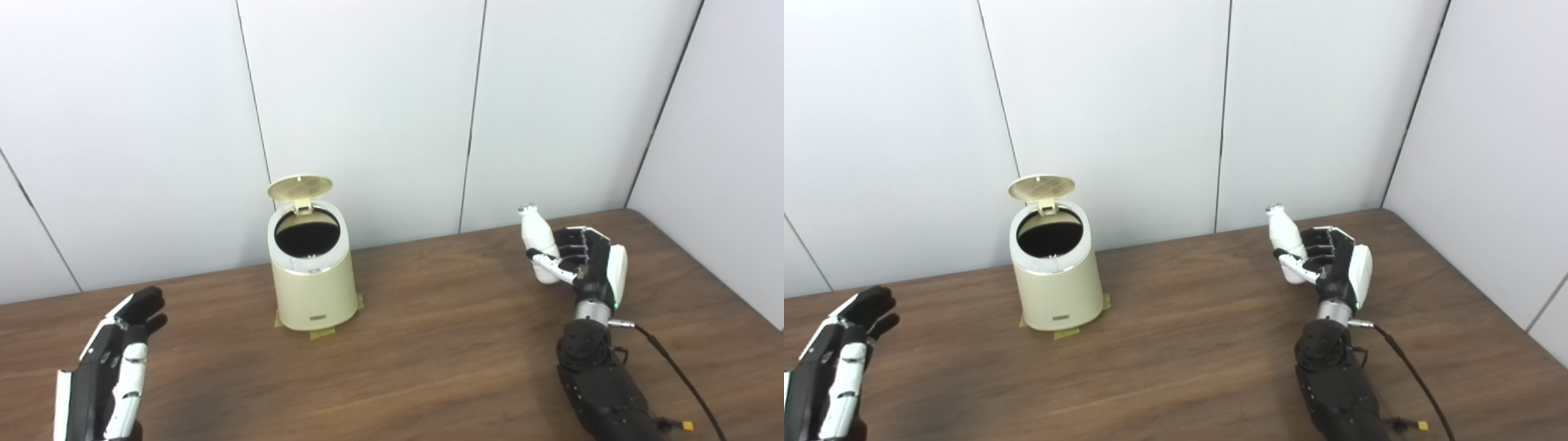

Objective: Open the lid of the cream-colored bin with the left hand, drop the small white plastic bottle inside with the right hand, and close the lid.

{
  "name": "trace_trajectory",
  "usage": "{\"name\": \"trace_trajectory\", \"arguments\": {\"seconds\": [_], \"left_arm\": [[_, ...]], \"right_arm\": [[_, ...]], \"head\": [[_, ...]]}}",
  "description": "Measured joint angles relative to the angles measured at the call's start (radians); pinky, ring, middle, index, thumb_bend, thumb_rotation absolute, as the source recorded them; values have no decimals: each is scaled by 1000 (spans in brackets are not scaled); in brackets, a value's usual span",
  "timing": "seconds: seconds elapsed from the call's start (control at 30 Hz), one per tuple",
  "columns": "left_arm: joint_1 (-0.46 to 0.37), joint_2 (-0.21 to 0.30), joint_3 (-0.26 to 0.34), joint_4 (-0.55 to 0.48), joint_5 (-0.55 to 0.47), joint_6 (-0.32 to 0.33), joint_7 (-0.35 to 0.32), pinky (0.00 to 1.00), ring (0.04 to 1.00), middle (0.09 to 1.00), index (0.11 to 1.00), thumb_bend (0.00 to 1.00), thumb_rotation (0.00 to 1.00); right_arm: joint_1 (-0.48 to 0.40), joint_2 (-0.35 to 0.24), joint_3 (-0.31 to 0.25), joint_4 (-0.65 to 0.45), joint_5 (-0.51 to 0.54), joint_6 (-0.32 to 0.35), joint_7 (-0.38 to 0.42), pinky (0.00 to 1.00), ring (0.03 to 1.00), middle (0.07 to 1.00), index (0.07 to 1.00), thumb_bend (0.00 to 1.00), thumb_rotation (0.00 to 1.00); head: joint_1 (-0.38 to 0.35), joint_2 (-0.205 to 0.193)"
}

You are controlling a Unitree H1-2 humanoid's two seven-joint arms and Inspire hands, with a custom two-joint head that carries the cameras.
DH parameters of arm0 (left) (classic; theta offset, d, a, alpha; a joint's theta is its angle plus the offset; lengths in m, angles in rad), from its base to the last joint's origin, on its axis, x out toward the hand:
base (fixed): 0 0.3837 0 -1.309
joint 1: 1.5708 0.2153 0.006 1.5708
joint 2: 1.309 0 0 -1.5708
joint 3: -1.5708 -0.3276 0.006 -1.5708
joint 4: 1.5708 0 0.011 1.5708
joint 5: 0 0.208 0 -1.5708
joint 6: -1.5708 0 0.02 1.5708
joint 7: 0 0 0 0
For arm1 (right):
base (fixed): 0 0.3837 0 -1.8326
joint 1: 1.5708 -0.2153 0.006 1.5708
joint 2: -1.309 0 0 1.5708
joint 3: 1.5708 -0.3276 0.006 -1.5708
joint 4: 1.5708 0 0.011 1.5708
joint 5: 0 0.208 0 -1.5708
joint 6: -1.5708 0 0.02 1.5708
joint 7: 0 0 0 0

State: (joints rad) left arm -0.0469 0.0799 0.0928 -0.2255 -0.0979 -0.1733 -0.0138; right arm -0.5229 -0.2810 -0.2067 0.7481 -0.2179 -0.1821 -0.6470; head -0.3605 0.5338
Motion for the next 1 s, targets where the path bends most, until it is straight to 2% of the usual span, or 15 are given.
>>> {"name": "trace_trajectory", "arguments": {"seconds": [0.27, 0.5, 0.73, 1.0], "left_arm": [[0, 4, -2, 0, 1, 0, -2, 845, 852, 836, 798, 264, 633], [0, 4, -2, -3, 4, 17, -1, 851, 859, 839, 803, 250, 636], [0, 4, -3, -3, 12, 21, 1, 820, 850, 832, 796, 257, 625], [0, 4, -3, -3, 16, 21, 1, 809, 839, 826, 792, 278, 628]], "right_arm": [[8, 8, -7, -19, 18, 15, 3, 457, 531, 522, 463, 524, 0], [12, 14, -11, -31, 25, 14, 4, 447, 514, 516, 464, 525, 0], [13, 25, -19, -36, 52, -32, 5, 448, 473, 507, 464, 519, 0], [14, 30, -27, -39, 82, -75, 16, 443, 470, 504, 464, 518, 0]], "head": [[0, 2], [0, 2], [0, -2], [0, 0]]}}
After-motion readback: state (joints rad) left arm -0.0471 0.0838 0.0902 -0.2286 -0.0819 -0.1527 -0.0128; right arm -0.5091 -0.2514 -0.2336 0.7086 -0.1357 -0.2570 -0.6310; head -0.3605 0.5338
